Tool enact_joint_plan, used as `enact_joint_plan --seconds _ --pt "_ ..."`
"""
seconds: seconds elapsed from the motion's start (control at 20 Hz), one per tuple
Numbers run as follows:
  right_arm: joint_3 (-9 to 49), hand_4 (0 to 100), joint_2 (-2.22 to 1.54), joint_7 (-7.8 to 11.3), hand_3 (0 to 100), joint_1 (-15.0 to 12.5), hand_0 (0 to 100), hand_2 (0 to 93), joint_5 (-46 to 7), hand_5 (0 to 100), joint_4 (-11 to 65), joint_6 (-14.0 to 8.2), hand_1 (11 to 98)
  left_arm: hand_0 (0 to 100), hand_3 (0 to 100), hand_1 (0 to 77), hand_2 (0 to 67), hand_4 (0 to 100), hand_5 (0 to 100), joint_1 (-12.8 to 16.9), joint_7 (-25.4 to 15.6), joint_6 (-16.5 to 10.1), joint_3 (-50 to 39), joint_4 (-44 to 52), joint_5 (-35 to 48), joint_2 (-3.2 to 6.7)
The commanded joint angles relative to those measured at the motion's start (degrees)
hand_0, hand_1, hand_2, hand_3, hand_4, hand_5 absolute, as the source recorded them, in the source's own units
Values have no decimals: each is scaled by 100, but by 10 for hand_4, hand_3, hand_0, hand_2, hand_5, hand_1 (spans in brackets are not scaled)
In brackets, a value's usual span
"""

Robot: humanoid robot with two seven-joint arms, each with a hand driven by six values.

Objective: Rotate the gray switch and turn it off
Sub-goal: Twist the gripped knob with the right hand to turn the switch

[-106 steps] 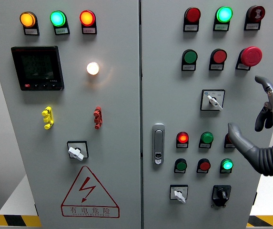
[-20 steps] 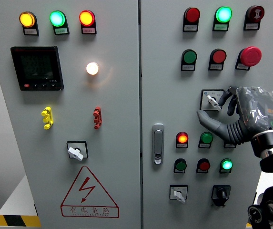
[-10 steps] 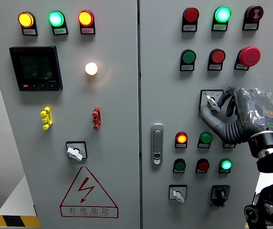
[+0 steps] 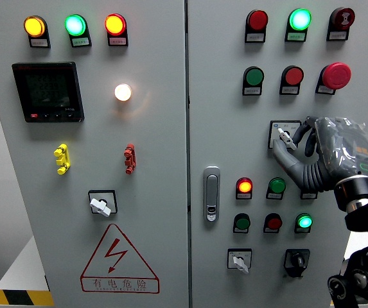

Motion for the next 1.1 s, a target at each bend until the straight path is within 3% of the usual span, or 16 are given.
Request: enact_joint_plan --seconds 0.0,0.5,1.05 --pt "-27 797 6 -45 849 9 432 634 -1 840 -8 9 329 0 183 0 131 95 118 0 1 0 0 0 0 0" --pt "-44 797 6 -98 853 35 502 639 -10 842 -8 9 341 0 183 0 131 96 118 0 1 0 0 0 0 0" --pt "-44 797 6 -116 858 26 655 651 -1 844 -8 9 345 0 183 0 131 95 118 0 -7 0 0 0 0 0"
